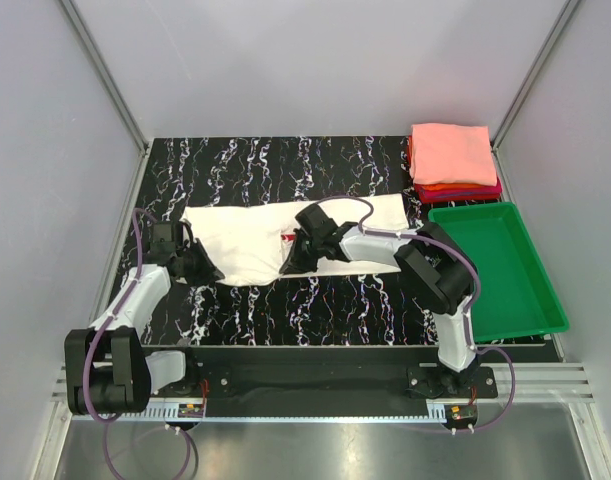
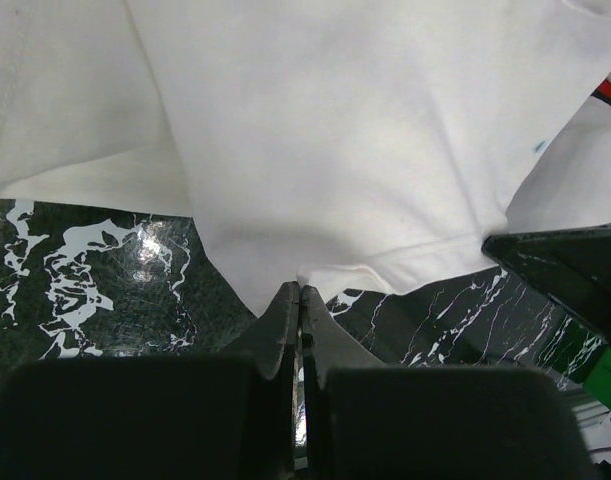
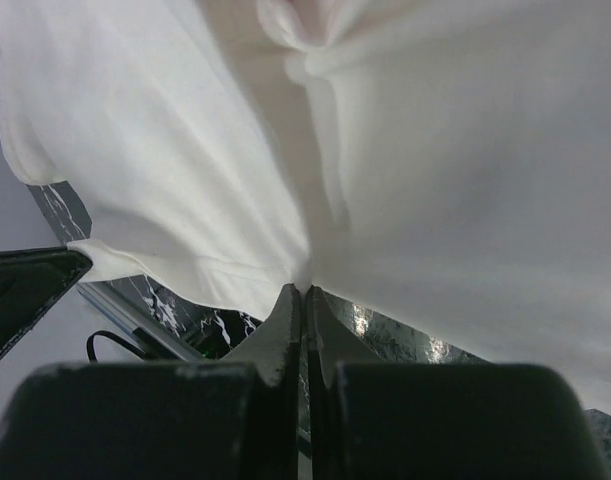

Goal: Fold and stack the t-shirts
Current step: Fold the tshirt

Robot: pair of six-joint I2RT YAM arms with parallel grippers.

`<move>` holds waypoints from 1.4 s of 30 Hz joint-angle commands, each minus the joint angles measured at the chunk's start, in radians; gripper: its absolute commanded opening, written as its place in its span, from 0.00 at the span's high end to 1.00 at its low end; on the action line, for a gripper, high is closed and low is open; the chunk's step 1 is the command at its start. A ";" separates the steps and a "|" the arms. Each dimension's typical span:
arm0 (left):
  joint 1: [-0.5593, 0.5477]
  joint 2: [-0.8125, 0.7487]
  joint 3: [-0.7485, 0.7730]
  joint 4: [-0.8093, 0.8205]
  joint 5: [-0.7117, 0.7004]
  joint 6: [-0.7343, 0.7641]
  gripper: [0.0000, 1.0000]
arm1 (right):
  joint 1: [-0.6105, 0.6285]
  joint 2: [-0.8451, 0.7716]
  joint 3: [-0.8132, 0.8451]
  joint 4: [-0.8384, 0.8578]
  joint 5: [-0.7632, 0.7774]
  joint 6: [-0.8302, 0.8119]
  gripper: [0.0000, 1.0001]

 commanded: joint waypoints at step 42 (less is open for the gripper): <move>0.025 0.337 0.375 0.047 -0.165 0.043 1.00 | -0.124 0.175 0.287 0.022 -0.163 0.036 0.93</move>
